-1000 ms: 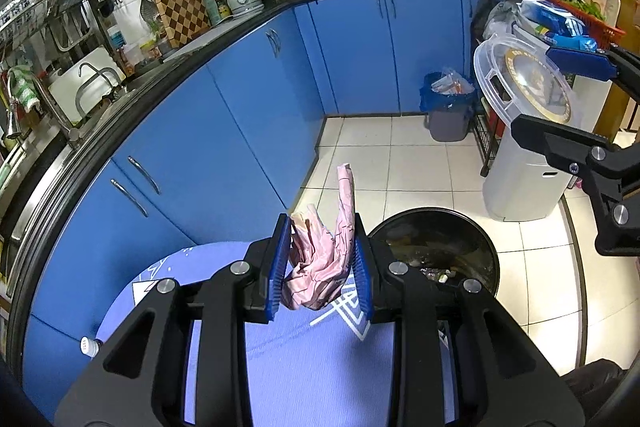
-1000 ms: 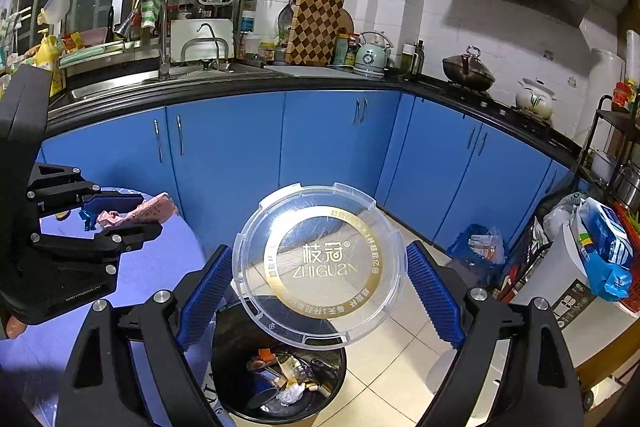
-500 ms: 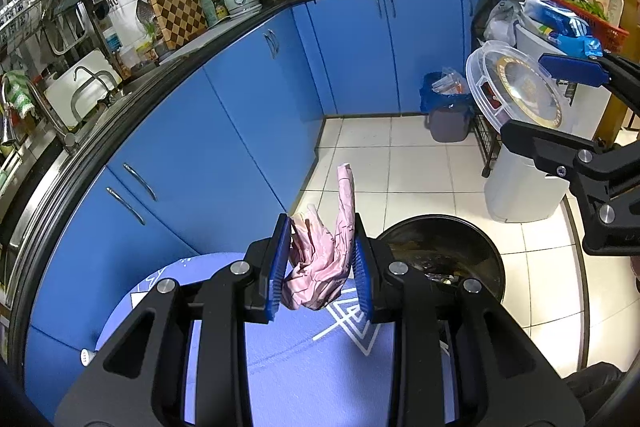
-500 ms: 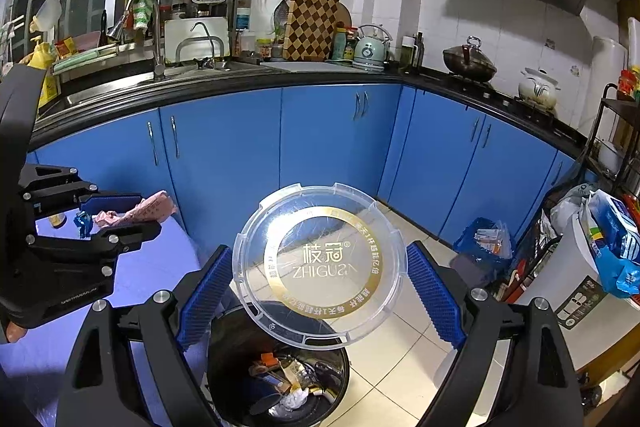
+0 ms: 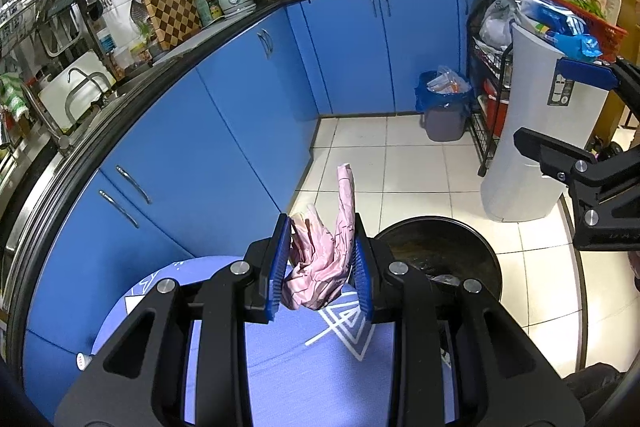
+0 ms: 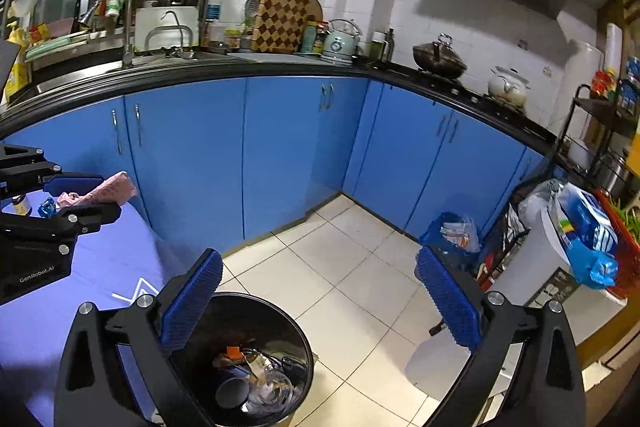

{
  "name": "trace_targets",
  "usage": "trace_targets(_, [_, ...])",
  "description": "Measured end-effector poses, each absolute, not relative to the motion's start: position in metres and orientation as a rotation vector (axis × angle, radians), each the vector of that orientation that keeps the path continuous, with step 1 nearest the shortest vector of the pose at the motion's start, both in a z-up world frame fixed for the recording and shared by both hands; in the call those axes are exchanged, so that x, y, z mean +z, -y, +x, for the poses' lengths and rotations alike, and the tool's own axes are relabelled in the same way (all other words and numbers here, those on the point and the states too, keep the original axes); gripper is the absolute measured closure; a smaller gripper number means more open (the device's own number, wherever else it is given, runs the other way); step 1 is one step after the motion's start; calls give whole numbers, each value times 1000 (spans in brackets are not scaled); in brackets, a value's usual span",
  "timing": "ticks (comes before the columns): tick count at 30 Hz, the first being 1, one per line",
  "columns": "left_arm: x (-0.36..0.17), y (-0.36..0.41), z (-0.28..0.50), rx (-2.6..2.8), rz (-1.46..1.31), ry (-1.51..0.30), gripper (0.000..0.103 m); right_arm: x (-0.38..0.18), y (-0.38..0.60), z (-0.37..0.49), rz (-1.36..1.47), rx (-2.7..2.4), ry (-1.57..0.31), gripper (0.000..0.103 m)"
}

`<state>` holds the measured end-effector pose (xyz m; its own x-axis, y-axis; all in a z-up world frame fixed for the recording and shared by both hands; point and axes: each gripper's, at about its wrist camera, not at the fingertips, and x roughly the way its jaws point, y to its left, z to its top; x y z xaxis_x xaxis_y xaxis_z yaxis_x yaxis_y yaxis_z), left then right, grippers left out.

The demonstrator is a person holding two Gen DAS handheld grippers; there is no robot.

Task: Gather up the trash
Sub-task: 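Open the right gripper to drop the clear lid while the left gripper holds the pink wrapper, then open the left gripper over the bin to drop the pink wrapper, then move both open grippers back over the table toward the bottle and blue wrapper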

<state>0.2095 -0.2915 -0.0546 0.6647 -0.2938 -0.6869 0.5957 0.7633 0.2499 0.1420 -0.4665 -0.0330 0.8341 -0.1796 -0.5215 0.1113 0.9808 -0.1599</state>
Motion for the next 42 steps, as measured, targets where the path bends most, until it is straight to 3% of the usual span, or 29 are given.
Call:
trace_targets(18, [-48,345,198,-593,527,-644,67,-39,498,124,-96,-200,-578,8])
trace_targets(19, [-48,346,198,-590,524,-645,44,-40,499,123,-95,-200,-579,8])
trace_targets(20, [-47,347,197,-583,519,-636,12,-40,499,124,-94,-202,-581,8])
trace_targets(21, [-44,344,194,-565,504,-591,3,-41,498,124,-94,-203,-583,8])
trace_targets(33, [-40,319,194,-530,511,-567,3,-39,484,128,-85,-163,-583,8])
trace_targets(42, [-34,250,202,-440,453,-582,3,-33,423,144,-142,-62,-575,8])
